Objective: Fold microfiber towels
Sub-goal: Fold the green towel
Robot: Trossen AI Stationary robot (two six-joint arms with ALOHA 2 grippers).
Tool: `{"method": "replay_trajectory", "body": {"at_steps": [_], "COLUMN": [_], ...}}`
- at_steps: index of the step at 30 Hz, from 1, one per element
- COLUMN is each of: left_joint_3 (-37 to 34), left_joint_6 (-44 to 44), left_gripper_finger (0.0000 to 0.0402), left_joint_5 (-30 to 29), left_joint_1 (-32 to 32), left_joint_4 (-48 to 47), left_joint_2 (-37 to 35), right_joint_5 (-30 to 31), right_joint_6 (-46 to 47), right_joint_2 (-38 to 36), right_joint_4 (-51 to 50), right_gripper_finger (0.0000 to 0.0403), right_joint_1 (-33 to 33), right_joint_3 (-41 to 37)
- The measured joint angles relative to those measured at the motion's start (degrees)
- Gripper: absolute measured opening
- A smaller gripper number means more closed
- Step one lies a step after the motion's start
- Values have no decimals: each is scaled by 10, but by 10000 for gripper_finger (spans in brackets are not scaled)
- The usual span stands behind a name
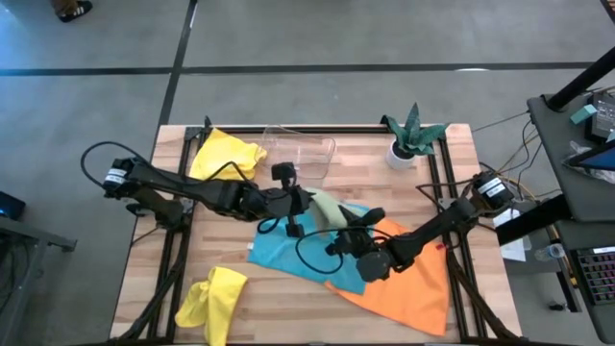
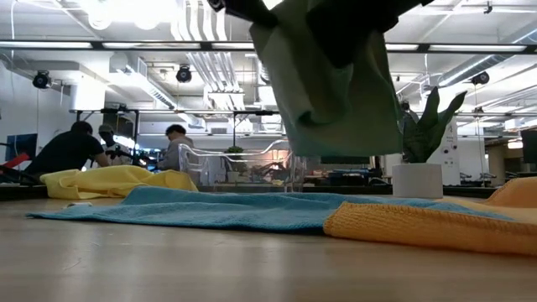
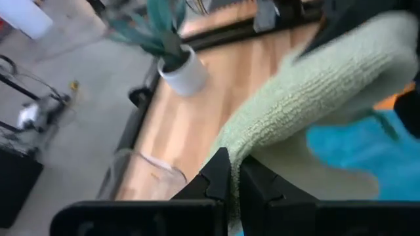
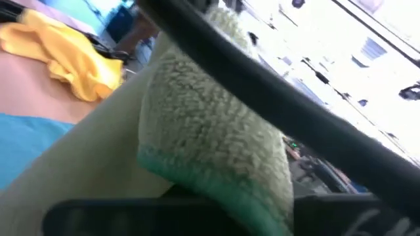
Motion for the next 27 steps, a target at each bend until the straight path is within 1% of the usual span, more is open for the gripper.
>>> {"method": "replay_trajectory", "body": {"at_steps": [5, 7, 8, 10, 13, 15, 18, 23, 27], "left_joint_3": [0, 0, 0, 0, 0, 0, -4, -6, -5], "left_joint_6": [-32, -46, -51, -62, -71, -77, -79, -108, -122], "left_gripper_finger": [0, 0, 0, 0, 0, 0, 0, 0, 0], "left_joint_5": [33, 53, 63, 80, 104, 127, 178, 271, 352], "left_joint_1": [-1, -3, -4, -8, -12, -12, -11, -12, -20], "left_joint_4": [-58, -77, -87, -104, -121, -126, -135, -174, -183], "left_joint_2": [0, 0, 0, 0, 0, 0, 0, 0, -2], "right_joint_5": [-46, -74, -94, -148, -263, -310, -366, -499, -599], "right_joint_6": [23, 51, 80, 173, 342, 408, 436, 466, 477], "right_joint_2": [-8, -19, -29, -55, -95, -109, -123, -139, -144], "right_joint_4": [-7, -36, -63, -149, -292, -347, -353, -319, -273], "right_gripper_finger": [12, 11, 11, 10, 10, 9, 9, 9, 9], "right_joint_1": [6, 10, 11, 12, -7, -20, -25, -27, -29], "right_joint_3": [0, 0, 0, 0, 0, -3, -18, -37, -40]}}
